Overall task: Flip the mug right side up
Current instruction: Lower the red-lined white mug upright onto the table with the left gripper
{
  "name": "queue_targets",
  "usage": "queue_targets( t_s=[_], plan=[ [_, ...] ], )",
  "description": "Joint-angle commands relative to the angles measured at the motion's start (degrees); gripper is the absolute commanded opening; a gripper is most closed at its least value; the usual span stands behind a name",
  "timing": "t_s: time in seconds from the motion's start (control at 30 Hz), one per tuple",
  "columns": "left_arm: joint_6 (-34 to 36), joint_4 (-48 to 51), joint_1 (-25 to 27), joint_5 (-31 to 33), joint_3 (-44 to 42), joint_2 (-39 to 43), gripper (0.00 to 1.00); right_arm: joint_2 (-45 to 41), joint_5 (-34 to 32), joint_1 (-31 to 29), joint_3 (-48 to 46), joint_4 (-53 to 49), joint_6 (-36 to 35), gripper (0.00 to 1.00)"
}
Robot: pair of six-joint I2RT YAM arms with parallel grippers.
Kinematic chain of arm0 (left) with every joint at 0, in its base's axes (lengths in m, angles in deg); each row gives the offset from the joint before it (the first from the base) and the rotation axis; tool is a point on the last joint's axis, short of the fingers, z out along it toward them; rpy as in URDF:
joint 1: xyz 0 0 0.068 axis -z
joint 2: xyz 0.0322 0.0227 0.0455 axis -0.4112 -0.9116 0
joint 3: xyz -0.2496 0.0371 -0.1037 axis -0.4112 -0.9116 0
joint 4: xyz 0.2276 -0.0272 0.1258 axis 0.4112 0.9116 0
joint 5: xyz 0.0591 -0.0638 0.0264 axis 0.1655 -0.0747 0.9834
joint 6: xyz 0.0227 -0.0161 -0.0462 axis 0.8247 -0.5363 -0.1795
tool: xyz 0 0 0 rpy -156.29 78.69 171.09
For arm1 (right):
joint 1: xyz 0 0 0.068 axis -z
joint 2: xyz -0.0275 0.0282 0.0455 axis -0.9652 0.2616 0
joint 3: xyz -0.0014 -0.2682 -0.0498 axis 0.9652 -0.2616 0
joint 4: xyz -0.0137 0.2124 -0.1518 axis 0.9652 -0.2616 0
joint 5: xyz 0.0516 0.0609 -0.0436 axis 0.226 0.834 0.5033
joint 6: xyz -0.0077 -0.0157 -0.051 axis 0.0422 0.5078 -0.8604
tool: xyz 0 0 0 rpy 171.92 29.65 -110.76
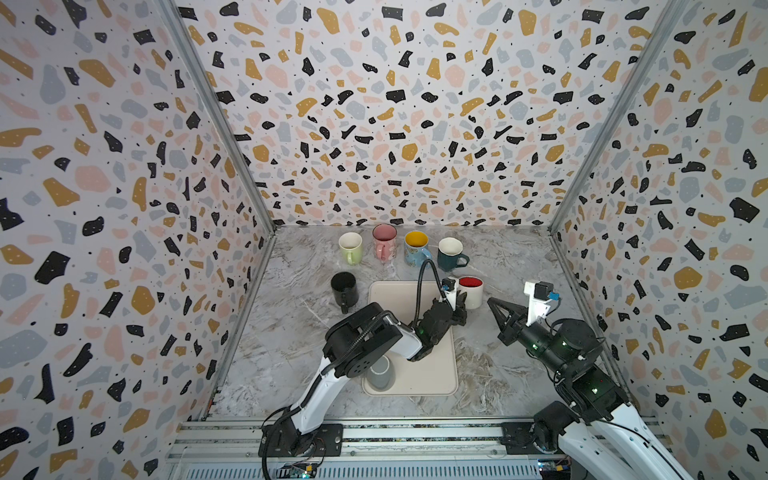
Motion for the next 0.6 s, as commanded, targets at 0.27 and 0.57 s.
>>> queue_targets(
  t_s=[0.27, 0.57],
  plan=[
    [0.01, -2.05, 1.08, -0.67, -2.64, 1.74, 0.07, -0.41, 0.03, 0.23, -0.14, 1.25, -0.17, 0.00],
    [-0.01, -2.12, 1.70, -0.78, -4.84, 2.63, 0.11, -0.76, -0.37, 0.31, -0.31, 1.33, 0.00, 0.00]
  ],
)
